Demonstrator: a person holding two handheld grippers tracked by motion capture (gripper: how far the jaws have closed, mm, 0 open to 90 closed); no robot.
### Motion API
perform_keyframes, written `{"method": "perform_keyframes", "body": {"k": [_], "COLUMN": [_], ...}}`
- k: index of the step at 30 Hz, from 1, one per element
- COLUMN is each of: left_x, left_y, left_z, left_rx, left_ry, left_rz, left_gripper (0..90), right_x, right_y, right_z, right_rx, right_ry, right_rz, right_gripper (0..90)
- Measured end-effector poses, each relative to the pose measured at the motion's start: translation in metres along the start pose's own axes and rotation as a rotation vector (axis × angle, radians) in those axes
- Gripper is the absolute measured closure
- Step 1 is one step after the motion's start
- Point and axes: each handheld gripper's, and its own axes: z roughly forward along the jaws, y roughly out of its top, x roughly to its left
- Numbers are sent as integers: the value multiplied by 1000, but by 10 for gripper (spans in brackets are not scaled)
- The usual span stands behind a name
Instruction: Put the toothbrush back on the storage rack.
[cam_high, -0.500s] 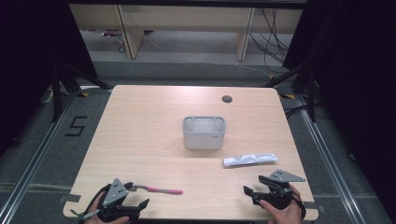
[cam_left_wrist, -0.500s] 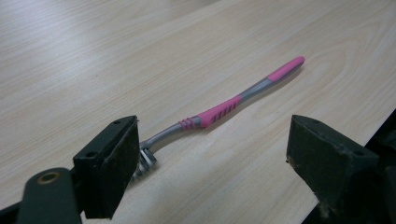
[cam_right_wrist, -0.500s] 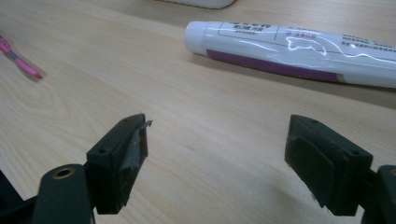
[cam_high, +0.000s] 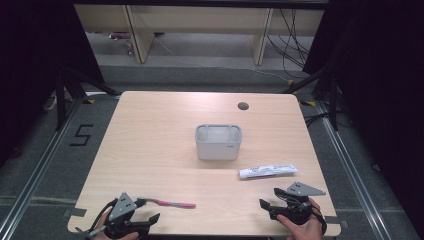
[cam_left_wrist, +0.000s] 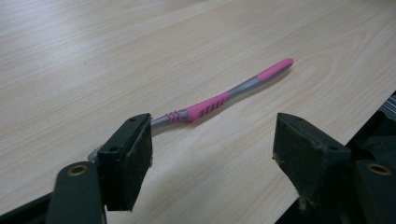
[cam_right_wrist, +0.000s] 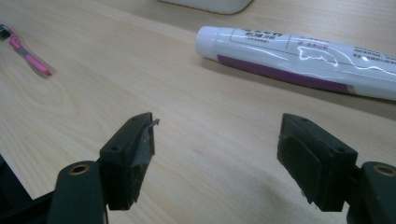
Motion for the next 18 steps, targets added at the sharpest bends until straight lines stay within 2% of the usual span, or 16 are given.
{"method": "perform_keyframes", "body": {"k": [1, 2, 4, 5, 6, 7, 8, 9, 10, 11, 16, 17, 18], "left_x": [0, 2, 1, -2, -2, -1, -1, -3, -3, -2, 0, 2, 2], "left_y": [0, 0, -1, -1, -2, -2, -2, -3, -3, -4, -4, -3, -3], "left_z": [0, -2, -2, -1, -1, -3, -3, -2, -2, -3, -4, -6, -6], "left_rx": [0, 22, 24, 1, -5, 17, 17, -9, -9, -18, -17, 10, 10], "left_ry": [0, -3, -7, -5, -6, -10, -10, -2, -2, 12, 21, 19, 19], "left_rz": [0, 17, 4, -23, -18, 8, 8, -14, -14, -9, -5, 30, 30], "left_gripper": [303, 319, 379, 416, 443, 473, 512, 557, 597, 649, 849, 871, 886], "right_x": [0, -1, 0, 0, 1, 1, 1, 1, -1, -1, -1, 0, 0], "right_y": [0, 0, 0, 0, 0, 0, 0, 0, 1, 1, 1, 1, 1], "right_z": [0, 0, 0, 0, 0, 0, 0, 1, 1, 1, 1, 1, 0], "right_rx": [0, -4, -2, -7, -6, -4, -4, -5, -8, -5, -8, -2, -3], "right_ry": [0, -5, 1, 0, 1, 2, 2, 4, -10, -6, -4, -3, -1], "right_rz": [1, -10, 2, -3, -3, -4, -4, -7, -41, -41, -54, -50, -49], "right_gripper": [281, 280, 280, 280, 280, 280, 280, 281, 280, 280, 281, 280, 280]}}
